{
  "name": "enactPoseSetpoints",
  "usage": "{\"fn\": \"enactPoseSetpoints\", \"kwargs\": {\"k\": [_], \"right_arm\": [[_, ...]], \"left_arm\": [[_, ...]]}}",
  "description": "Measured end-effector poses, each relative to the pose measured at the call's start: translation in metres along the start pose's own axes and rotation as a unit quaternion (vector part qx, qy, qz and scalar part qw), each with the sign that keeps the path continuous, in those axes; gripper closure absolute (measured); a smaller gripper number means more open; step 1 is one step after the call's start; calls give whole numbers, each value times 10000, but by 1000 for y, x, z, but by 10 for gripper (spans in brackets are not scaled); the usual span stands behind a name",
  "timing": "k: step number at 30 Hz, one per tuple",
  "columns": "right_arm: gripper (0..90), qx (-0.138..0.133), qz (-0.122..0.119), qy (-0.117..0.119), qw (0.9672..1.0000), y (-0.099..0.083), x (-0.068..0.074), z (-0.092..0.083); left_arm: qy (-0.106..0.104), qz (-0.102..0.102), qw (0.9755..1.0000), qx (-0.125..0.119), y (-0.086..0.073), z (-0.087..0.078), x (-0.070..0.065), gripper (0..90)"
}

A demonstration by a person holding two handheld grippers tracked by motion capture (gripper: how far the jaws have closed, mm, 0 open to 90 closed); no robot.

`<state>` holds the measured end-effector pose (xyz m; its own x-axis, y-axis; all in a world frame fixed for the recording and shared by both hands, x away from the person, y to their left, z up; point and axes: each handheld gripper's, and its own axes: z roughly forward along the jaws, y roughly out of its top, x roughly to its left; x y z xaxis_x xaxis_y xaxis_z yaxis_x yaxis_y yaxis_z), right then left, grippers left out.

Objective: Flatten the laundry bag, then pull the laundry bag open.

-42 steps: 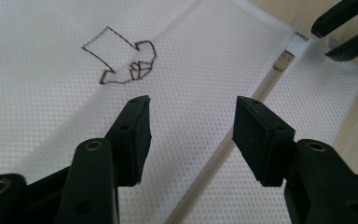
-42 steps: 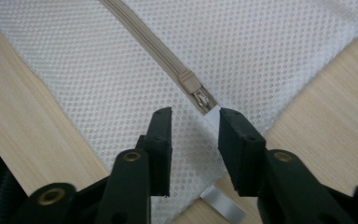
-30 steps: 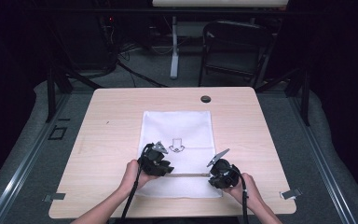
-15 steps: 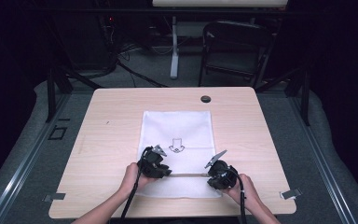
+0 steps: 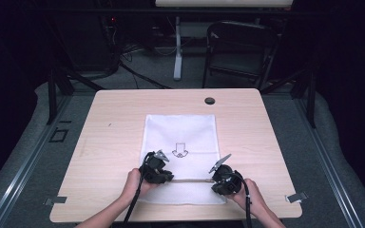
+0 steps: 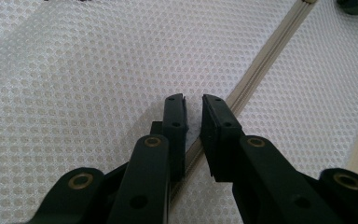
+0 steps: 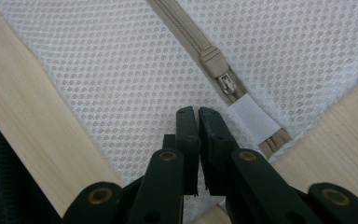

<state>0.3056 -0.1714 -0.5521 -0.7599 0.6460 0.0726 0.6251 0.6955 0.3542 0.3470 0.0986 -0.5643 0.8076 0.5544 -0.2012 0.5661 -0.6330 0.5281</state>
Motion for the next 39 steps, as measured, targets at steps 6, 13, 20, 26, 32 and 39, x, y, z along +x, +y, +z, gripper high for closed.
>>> {"fn": "enactPoseSetpoints", "kwargs": {"k": [6,13,20,26,32,39], "right_arm": [[869,34,-18,50,10000,-1,3,0],[868,48,-15,78,10000,-1,3,-1],[838,50,-15,235,9997,-1,7,0],[450,-575,-12,355,9977,2,6,-22],[332,-761,207,183,9967,-4,-8,-34],[616,-820,358,2,9960,-7,-17,-33]], "left_arm": [[8,28,9999,97,-1,-1,-3,794],[60,13,9999,141,-3,-3,-7,797],[-28,5,9998,200,-10,-8,-9,792],[-192,-5,9997,138,-6,-17,-10,466],[-213,130,9997,-16,0,-20,-16,272],[-231,421,9988,-135,12,-11,-27,203]]}}
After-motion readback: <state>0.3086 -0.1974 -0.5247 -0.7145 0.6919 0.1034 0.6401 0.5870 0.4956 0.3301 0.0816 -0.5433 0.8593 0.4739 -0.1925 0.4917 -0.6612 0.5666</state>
